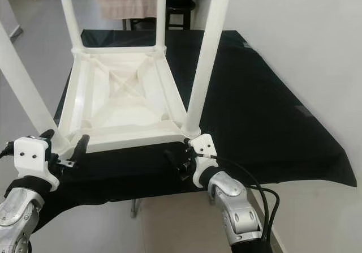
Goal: Building children table
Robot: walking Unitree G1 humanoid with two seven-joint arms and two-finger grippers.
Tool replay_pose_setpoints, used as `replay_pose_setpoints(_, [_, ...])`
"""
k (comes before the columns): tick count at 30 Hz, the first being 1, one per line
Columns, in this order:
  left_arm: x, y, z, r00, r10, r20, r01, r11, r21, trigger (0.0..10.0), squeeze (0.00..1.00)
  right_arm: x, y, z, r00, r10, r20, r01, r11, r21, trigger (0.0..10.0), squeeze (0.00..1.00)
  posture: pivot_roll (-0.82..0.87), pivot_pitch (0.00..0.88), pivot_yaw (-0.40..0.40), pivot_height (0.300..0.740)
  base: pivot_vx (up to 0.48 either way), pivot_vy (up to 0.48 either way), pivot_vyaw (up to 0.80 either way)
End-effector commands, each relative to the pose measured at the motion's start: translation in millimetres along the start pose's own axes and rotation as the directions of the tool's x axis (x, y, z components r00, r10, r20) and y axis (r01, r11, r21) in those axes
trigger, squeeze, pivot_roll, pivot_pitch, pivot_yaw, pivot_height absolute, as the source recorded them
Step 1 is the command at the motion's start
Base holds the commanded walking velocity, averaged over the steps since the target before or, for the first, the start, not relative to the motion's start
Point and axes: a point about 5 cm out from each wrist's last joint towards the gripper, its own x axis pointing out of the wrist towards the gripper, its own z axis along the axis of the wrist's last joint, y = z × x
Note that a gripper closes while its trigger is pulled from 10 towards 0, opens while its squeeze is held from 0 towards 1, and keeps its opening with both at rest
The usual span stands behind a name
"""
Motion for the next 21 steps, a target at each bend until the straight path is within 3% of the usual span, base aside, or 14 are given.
replay_pose_setpoints(1, [-1.9,-8.3,-8,0.999,-0.026,-0.04,0.027,1.0,0.007,10.0,1.0,1.5,-1.3,0,1.0,0.0,0.005,0.0,1.0,0.003,10.0,0.0,0.07,0.054,-0.053,0.74,0.0,0.0,0.0])
replay_pose_setpoints(4, [-3.1,-17.2,-11,0.996,-0.073,-0.058,0.073,0.997,-0.002,10.0,1.0,1.6,-2.3,0,1.0,-0.009,0.007,0.009,1.0,0.003,10.0,0.0,0.07,0.054,-0.053,0.74,0.0,0.0,0.0])
replay_pose_setpoints(5, [-5.6,-27.8,-11,0.988,-0.143,-0.066,0.142,0.99,-0.025,10.0,0.0,0.0,-4.2,1,1.0,-0.01,0.017,0.009,1.0,0.023,10.0,0.0,0.07,0.056,-0.049,0.74,0.0,0.0,0.0])
replay_pose_setpoints(9, [-16.1,-50.4,-10,0.946,-0.316,-0.072,0.309,0.946,-0.098,10.0,0.0,-7.3,-2.2,2,0.998,0.056,0.014,-0.056,0.998,-0.017,10.0,0.0,0.07,0.058,-0.046,0.74,0.0,0.0,0.8])
replay_pose_setpoints(13, [-21.3,-55.6,-11,0.924,-0.374,-0.08,0.363,0.923,-0.126,10.0,0.0,-11.3,0.3,0,0.995,0.097,0.016,-0.097,0.995,-0.01,10.0,0.0,0.07,0.06,-0.043,0.74,0.0,0.0,0.8])
replay_pose_setpoints(15, [-26.7,-59.7,-13,0.897,-0.432,-0.097,0.418,0.898,-0.137,10.0,0.0,-16.5,3.0,-2,0.989,0.148,0.012,-0.148,0.989,-0.016,10.0,0.0,0.07,0.06,-0.043,0.74,0.0,0.0,0.8])
replay_pose_setpoints(21, [-31.7,-53.4,-15,0.905,-0.407,-0.126,0.391,0.911,-0.131,10.0,0.0,-21.7,4.0,-7,0.984,0.176,0.002,-0.176,0.984,0.013,10.0,0.0,0.07,0.066,-0.042,0.74,0.0,0.0,0.8])
